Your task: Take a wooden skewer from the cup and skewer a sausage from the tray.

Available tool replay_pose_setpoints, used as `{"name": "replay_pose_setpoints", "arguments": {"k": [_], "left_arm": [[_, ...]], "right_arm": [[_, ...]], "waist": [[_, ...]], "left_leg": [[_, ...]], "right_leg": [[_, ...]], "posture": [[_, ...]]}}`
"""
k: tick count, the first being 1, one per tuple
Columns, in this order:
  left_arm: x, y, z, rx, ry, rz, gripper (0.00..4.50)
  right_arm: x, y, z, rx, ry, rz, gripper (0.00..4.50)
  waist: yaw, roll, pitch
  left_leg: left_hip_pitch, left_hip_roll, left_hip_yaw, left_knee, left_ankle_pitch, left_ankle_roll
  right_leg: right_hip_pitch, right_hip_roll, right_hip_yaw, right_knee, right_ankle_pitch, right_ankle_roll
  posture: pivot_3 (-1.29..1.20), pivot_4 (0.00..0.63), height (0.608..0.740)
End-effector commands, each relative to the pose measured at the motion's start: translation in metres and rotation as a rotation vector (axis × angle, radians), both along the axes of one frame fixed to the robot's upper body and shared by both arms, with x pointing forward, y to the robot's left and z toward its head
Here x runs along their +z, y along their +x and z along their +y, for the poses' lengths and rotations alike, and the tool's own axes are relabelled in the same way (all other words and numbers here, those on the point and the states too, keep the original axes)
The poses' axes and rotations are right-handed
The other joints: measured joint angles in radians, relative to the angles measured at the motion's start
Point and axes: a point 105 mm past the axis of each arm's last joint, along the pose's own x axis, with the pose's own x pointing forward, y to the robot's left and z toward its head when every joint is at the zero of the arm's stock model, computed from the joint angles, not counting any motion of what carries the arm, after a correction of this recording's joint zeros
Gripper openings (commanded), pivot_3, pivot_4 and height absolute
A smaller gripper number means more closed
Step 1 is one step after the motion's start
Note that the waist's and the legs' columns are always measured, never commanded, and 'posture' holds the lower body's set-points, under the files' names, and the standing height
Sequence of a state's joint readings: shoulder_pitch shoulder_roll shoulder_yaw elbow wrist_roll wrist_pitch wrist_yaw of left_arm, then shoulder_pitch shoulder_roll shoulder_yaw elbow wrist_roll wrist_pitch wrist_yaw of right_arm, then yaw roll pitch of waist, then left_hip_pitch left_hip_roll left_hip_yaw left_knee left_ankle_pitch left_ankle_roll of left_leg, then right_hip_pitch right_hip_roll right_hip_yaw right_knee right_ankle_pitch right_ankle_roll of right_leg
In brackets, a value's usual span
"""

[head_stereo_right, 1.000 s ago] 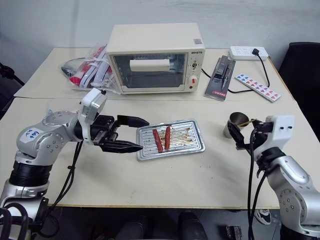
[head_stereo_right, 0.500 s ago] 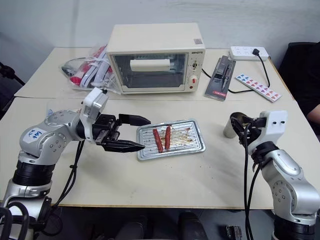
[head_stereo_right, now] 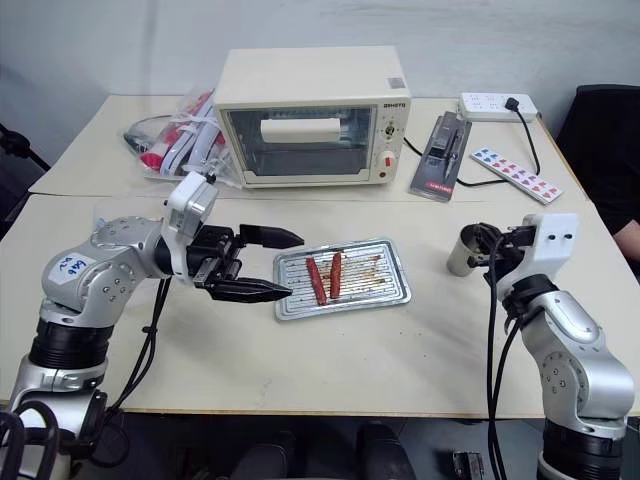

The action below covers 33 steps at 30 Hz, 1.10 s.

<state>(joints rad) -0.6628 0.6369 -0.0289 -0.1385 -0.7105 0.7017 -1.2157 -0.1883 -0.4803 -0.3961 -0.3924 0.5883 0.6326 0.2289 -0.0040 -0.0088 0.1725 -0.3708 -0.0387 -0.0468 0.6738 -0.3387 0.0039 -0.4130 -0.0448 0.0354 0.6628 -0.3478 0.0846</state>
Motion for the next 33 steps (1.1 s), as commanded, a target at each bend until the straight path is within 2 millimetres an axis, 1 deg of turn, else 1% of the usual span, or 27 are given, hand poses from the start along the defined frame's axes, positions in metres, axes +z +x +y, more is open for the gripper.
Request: {"name": "replay_pose_setpoints", "arguments": {"k": [1,3,4,5,7,10,12,14,16,20,22,24,27,30,33], "left_arm": [[0.007,0.0,-0.002,-0.018,-0.006,-0.041,4.5],[0.007,0.0,-0.002,-0.016,-0.007,-0.043,4.5],[0.007,0.0,-0.002,-0.011,-0.011,-0.046,4.5],[0.007,0.001,-0.001,-0.001,-0.017,-0.047,4.5],[0.006,0.002,0.002,0.017,-0.023,-0.05,4.5],[0.003,0.004,0.01,0.057,-0.02,-0.057,4.5],[0.002,0.005,0.015,0.089,-0.024,-0.061,4.5],[0.004,0.007,0.018,0.119,-0.035,-0.068,4.5],[0.006,0.01,0.02,0.151,-0.05,-0.084,4.5],[0.012,0.018,0.017,0.197,-0.077,-0.116,4.5],[0.012,0.019,0.012,0.199,-0.084,-0.129,4.5],[0.011,0.022,0.009,0.22,-0.096,-0.151,4.5],[0.008,0.023,0.009,0.249,-0.097,-0.163,4.5],[0.003,0.02,0.01,0.263,-0.085,-0.178,4.5],[0.005,0.019,0.011,0.282,-0.096,-0.181,4.5]], "right_arm": [[0.023,-0.004,0.003,0.003,-0.037,-0.066,0.03],[0.032,-0.006,0.003,0.003,-0.056,-0.076,0.03],[0.049,-0.01,0.005,0.02,-0.087,-0.097,0.03],[0.071,-0.016,0.005,0.041,-0.114,-0.122,0.03],[0.101,-0.025,0.007,0.076,-0.124,-0.145,0.03],[0.13,-0.032,0.011,0.157,-0.03,-0.123,0.03],[0.141,-0.035,0.014,0.216,0.059,-0.092,0.03],[0.148,-0.037,0.02,0.287,0.194,-0.054,0.03],[0.149,-0.037,0.032,0.38,0.382,0.001,0.03],[0.135,-0.024,0.063,0.483,0.64,0.048,0.03],[0.127,-0.02,0.084,0.517,0.797,0.066,0.03],[0.112,-0.02,0.11,0.553,0.95,0.134,0.03],[0.102,-0.024,0.131,0.583,1.067,0.197,0.03],[0.097,-0.028,0.141,0.592,1.135,0.23,0.03],[0.09,-0.034,0.148,0.615,1.146,0.251,0.03]], "waist": [[0.0,0.0,0.0],[0.0,0.0,0.0],[0.0,0.0,0.0],[0.0,0.001,0.001],[0.0,0.004,0.002],[0.0,0.004,0.002],[0.0,0.004,0.002],[0.0,0.003,0.003],[0.0,0.003,0.003],[-0.002,0.001,0.002],[-0.003,0.002,0.002],[-0.007,0.001,0.002],[-0.019,0.003,0.002],[-0.026,0.002,0.002],[-0.026,0.002,0.002]], "left_leg": [[0.0,0.0,0.0,0.0,0.0,0.0],[0.0,0.0,0.0,0.0,0.0,0.0],[0.0,0.0,0.0,0.0,0.0,0.0],[0.0,0.0,0.0,0.0,0.0,0.0],[-0.002,0.0,0.001,0.002,0.0,0.0],[-0.002,0.001,-0.001,0.002,0.0,0.0],[-0.002,0.001,-0.002,0.002,0.0,0.0],[-0.002,0.001,-0.001,0.002,0.0,0.0],[-0.003,0.001,-0.001,0.004,-0.001,0.001],[-0.004,0.001,-0.001,0.006,-0.001,0.002],[-0.004,0.001,-0.001,0.007,-0.002,0.003],[-0.005,0.002,-0.001,0.008,-0.002,0.002],[-0.007,0.003,-0.001,0.006,-0.002,0.002],[-0.01,0.002,-0.002,0.008,-0.002,0.002],[-0.014,0.001,-0.002,0.009,-0.002,0.002]], "right_leg": [[0.0,0.0,0.0,0.0,0.0,0.0],[0.0,0.0,0.0,0.0,0.0,0.0],[0.0,0.0,0.0,0.0,0.0,0.0],[0.0,0.0,0.0,0.0,0.0,0.0],[-0.002,0.0,0.001,0.001,0.0,0.0],[-0.001,0.0,-0.002,0.0,0.0,0.0],[-0.001,0.0,-0.002,-0.001,0.0,0.0],[0.0,0.0,-0.002,-0.001,0.0,0.0],[0.0,-0.001,-0.002,-0.001,0.0,0.0],[0.001,-0.001,-0.003,-0.001,0.0,0.0],[0.001,0.0,-0.002,-0.001,0.001,0.001],[-0.001,0.001,-0.002,0.001,0.001,0.002],[-0.004,0.001,-0.002,0.004,0.001,0.002],[-0.006,0.0,-0.002,0.004,0.001,0.002],[-0.01,-0.001,-0.002,0.004,0.001,0.002]], "posture": [[0.0,0.15,0.74],[0.0,0.15,0.74],[0.0,0.15,0.74],[0.0,0.15,0.74],[0.0,0.15,0.74],[0.0,0.15,0.74],[0.0,0.15,0.74],[0.0,0.15,0.74],[0.0,0.15,0.74],[0.0,0.15,0.74],[0.0,0.15,0.74],[0.0,0.15,0.74],[0.0,0.15,0.74],[0.0,0.15,0.74],[0.0,0.15,0.74]]}}
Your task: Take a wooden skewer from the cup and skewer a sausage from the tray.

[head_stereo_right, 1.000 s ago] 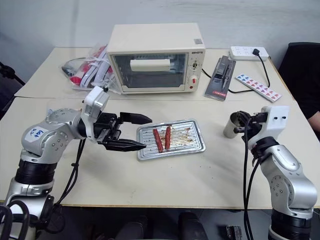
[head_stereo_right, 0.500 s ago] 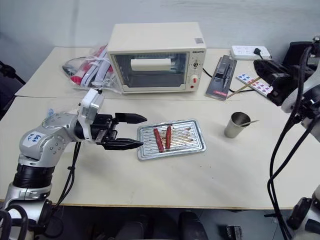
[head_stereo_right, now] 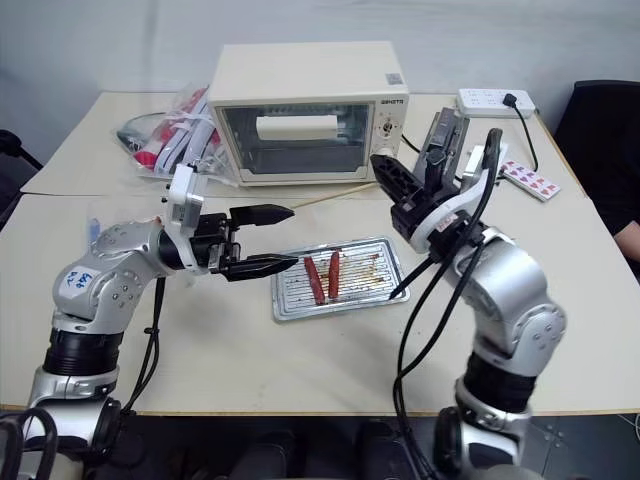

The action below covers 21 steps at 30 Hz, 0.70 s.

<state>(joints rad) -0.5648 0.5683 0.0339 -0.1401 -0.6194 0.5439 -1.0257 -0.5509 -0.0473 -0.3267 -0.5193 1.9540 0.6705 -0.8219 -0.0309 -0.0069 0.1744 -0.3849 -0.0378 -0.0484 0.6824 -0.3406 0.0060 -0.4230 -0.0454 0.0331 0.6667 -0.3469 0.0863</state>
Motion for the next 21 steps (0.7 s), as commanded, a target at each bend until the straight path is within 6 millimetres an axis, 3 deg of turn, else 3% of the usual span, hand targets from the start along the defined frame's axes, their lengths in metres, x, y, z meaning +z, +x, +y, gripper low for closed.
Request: {"name": "replay_pose_setpoints", "arguments": {"k": [1,10,13,20,21], "left_arm": [[0.015,-0.006,0.002,0.02,-0.009,-0.079,4.5],[0.032,-0.008,0.0,0.008,-0.056,-0.09,4.5],[0.033,-0.012,-0.001,-0.021,-0.079,-0.084,4.05],[0.024,-0.01,-0.009,-0.054,-0.065,-0.084,2.35],[0.024,-0.008,-0.011,-0.058,-0.067,-0.087,2.35]], "right_arm": [[0.001,-0.015,0.006,0.028,0.017,-0.034,0.03],[-0.017,-0.013,0.004,0.041,-0.008,-0.007,0.03],[-0.018,-0.013,0.005,0.047,-0.005,-0.012,0.0],[-0.013,-0.02,0.011,0.071,0.026,-0.039,0.0],[-0.013,-0.021,0.012,0.077,0.026,-0.045,0.0]], "waist": [[0.001,0.0,0.0],[-0.003,0.0,0.0],[-0.003,0.0,0.0],[-0.003,0.0,0.0],[-0.003,0.0,0.0]], "left_leg": [[-0.001,0.0,0.0,0.0,0.0,0.0],[-0.002,0.0,0.0,0.0,0.001,-0.001],[-0.002,0.0,0.001,0.0,0.001,-0.001],[-0.002,0.0,0.001,0.0,0.001,-0.001],[-0.002,0.0,0.001,0.0,0.001,-0.001]], "right_leg": [[-0.001,0.0,0.0,0.001,0.0,0.0],[-0.004,0.0,0.001,0.005,0.0,0.0],[-0.004,0.0,0.001,0.005,0.0,0.0],[-0.004,0.0,0.001,0.005,0.0,0.0],[-0.004,0.0,0.001,0.005,0.0,0.0]], "posture": [[0.0,0.15,0.74],[0.0,0.15,0.74],[0.0,0.15,0.74],[0.0,0.15,0.74],[0.0,0.15,0.74]]}}
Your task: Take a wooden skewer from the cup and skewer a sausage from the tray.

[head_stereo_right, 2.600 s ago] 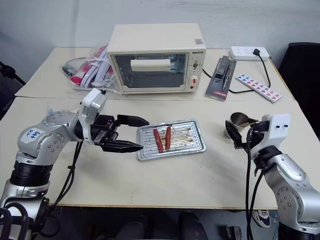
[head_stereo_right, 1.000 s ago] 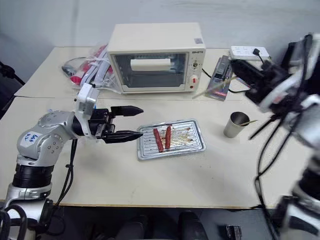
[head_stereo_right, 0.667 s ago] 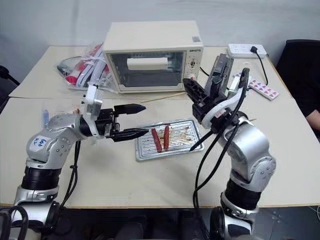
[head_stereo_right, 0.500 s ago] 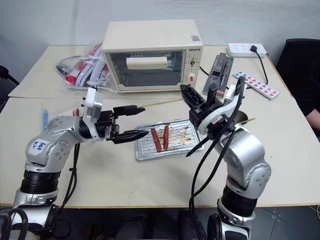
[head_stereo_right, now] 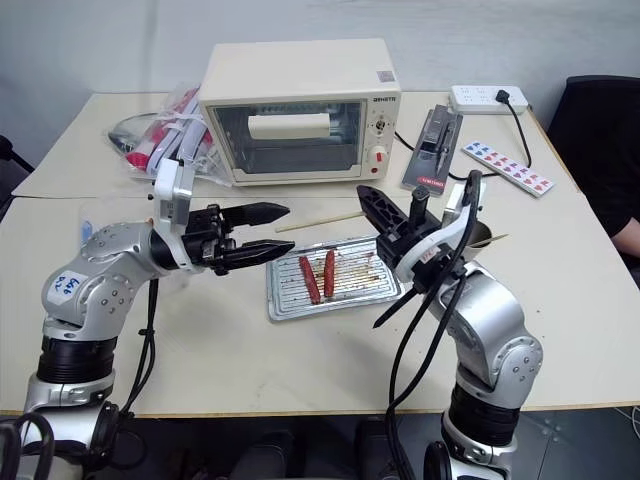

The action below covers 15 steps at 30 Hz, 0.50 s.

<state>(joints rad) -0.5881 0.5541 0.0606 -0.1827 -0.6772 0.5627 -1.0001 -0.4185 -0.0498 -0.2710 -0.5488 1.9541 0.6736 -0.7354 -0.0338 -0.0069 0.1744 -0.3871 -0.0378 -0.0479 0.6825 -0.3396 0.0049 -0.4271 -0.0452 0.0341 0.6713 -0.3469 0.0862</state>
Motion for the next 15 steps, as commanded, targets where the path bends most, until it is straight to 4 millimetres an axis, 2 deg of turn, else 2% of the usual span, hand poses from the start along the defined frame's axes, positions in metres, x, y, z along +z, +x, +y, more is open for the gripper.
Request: {"name": "replay_pose_setpoints", "arguments": {"k": [1,8,11,15], "left_arm": [[0.0053,-0.0002,-0.0079,-0.034,-0.011,-0.052,2.35],[0.0052,0.0035,-0.0163,-0.056,-0.022,-0.072,2.35],[0.008,0.0038,-0.0157,-0.066,-0.047,-0.07,1.89],[0.006,0.0031,-0.0157,-0.072,-0.035,-0.069,0.92]], "right_arm": [[0.0105,-0.0129,0.0067,0.041,0.02,-0.073,0.0],[0.008,-0.0138,0.0062,0.042,0.022,-0.072,0.0],[0.0076,-0.0146,0.0054,0.04,0.022,-0.074,0.0],[0.0082,-0.0149,0.004,0.035,0.025,-0.079,0.0]], "waist": [[0.0,0.0,0.0],[0.001,0.0,0.0],[0.0,0.0,0.0],[0.0,0.0,0.0]], "left_leg": [[0.0,0.0,0.0,0.0,0.0,0.0],[0.0,0.0,0.0,0.0,0.0,0.0],[0.0,0.0,0.0,0.0,0.0,0.0],[0.0,0.0,0.0,0.0,0.0,0.0]], "right_leg": [[0.0,0.0,0.0,0.0,0.0,0.0],[0.0,0.0,0.0,0.0,0.0,0.0],[0.0,0.0,0.0,0.0,0.0,0.0],[0.0,0.0,0.0,0.0,0.0,0.0]], "posture": [[0.0,0.15,0.74],[0.0,0.15,0.74],[0.0,0.15,0.74],[0.0,0.15,0.74]]}}
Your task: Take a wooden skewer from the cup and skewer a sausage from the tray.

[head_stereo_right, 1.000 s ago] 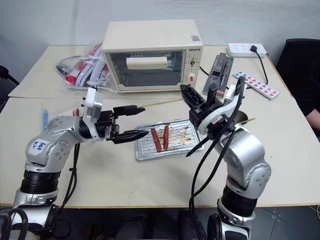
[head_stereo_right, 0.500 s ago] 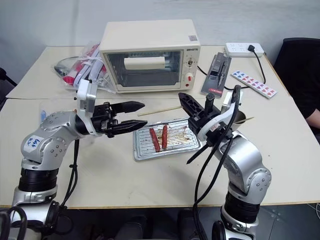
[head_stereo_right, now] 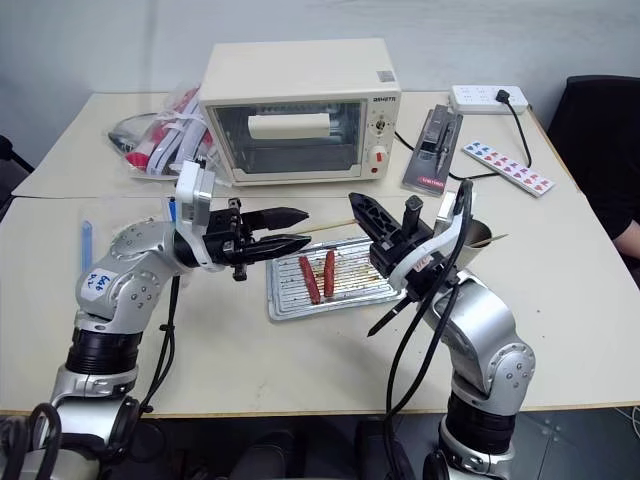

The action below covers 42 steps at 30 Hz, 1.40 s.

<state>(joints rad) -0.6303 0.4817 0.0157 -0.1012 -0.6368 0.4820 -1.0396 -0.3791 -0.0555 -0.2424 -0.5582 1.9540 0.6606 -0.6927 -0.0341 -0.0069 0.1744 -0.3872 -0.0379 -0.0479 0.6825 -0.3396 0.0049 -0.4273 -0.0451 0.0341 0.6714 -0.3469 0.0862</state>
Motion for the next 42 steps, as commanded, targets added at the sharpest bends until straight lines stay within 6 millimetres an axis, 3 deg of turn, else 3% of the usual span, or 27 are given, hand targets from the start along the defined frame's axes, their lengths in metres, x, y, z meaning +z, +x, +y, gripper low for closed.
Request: {"name": "replay_pose_setpoints", "arguments": {"k": [1,4,16,17,19,23,24,27,32,34,42], "left_arm": [[0.008,-0.003,0.0,-0.014,0.002,-0.044,0.7],[0.007,-0.003,-0.002,-0.016,0.014,-0.045,0.04],[0.019,0.001,-0.003,0.009,-0.034,-0.051,0.04],[0.018,0.002,-0.003,0.016,-0.024,-0.051,0.0],[0.017,0.003,-0.003,0.023,-0.011,-0.05,0.0],[0.018,0.002,0.001,0.035,-0.003,-0.044,0.0],[0.018,0.002,0.003,0.04,0.001,-0.044,0.0],[0.019,0.001,0.009,0.059,0.018,-0.044,0.0],[0.019,-0.007,0.047,0.145,0.093,-0.018,0.0],[0.019,-0.012,0.064,0.187,0.13,-0.003,0.0],[0.02,-0.031,0.1,0.296,0.222,0.039,0.0]], "right_arm": [[0.014,-0.011,0.001,0.014,0.013,-0.077,0.0],[0.014,-0.012,0.0,0.013,0.017,-0.08,0.0],[0.014,-0.012,-0.001,0.013,0.011,-0.09,0.0],[0.013,-0.012,-0.002,0.015,-0.001,-0.099,0.39],[0.014,-0.013,-0.002,0.017,-0.008,-0.109,0.65],[0.012,-0.006,-0.009,0.013,-0.086,-0.124,1.69],[0.009,-0.003,-0.013,0.011,-0.132,-0.124,1.91],[0.0,0.001,-0.022,0.029,-0.294,-0.134,1.91],[-0.031,0.007,-0.034,0.042,-0.931,-0.181,1.91],[-0.04,0.012,-0.033,0.023,-1.109,-0.216,1.91],[-0.058,0.036,-0.008,-0.01,-1.231,-0.247,1.91]], "waist": [[0.001,0.0,0.0],[0.001,0.0,0.0],[0.002,0.0,0.0],[0.002,0.0,0.0],[0.001,0.0,0.0],[0.002,0.0,0.0],[0.002,0.0,0.0],[0.003,0.0,0.0],[0.003,-0.001,0.0],[-0.004,-0.001,0.0],[0.007,-0.001,0.0]], "left_leg": [[0.0,0.0,0.0,0.0,0.0,0.0],[0.0,0.0,0.0,0.0,0.0,0.0],[0.0,0.0,0.0,0.0,0.0,0.0],[0.0,0.0,0.0,0.0,0.0,0.0],[0.0,0.0,0.0,0.0,0.0,0.0],[0.0,0.0,0.0,0.0,0.0,0.0],[0.0,0.0,0.0,0.0,0.0,0.0],[0.0,0.0,0.0,0.0,0.0,0.0],[-0.001,0.0,0.0,0.0,0.0,0.001],[-0.001,0.002,0.0,0.0,0.0,0.001],[-0.001,0.001,0.0,0.0,0.0,0.001]], "right_leg": [[0.0,0.0,0.0,0.0,0.0,0.0],[0.0,0.0,0.0,0.0,0.0,0.0],[0.0,0.0,0.0,0.0,0.0,0.0],[0.0,0.0,0.0,0.0,0.0,0.0],[0.0,0.0,0.0,0.0,0.0,0.0],[0.0,0.0,0.0,0.0,0.0,0.0],[0.0,0.0,0.0,0.0,0.0,0.0],[0.0,0.0,0.0,0.0,0.0,0.0],[0.0,0.0,0.0,-0.003,0.0,0.0],[0.0,0.002,0.001,-0.007,0.0,0.0],[-0.001,0.0,0.001,-0.007,0.0,0.0]], "posture": [[0.0,0.15,0.74],[0.0,0.15,0.74],[0.0,0.15,0.74],[0.0,0.15,0.74],[0.0,0.15,0.74],[0.0,0.15,0.74],[0.0,0.15,0.74],[0.0,0.15,0.74],[0.0,0.15,0.74],[0.0,0.15,0.74],[0.0,0.15,0.74]]}}
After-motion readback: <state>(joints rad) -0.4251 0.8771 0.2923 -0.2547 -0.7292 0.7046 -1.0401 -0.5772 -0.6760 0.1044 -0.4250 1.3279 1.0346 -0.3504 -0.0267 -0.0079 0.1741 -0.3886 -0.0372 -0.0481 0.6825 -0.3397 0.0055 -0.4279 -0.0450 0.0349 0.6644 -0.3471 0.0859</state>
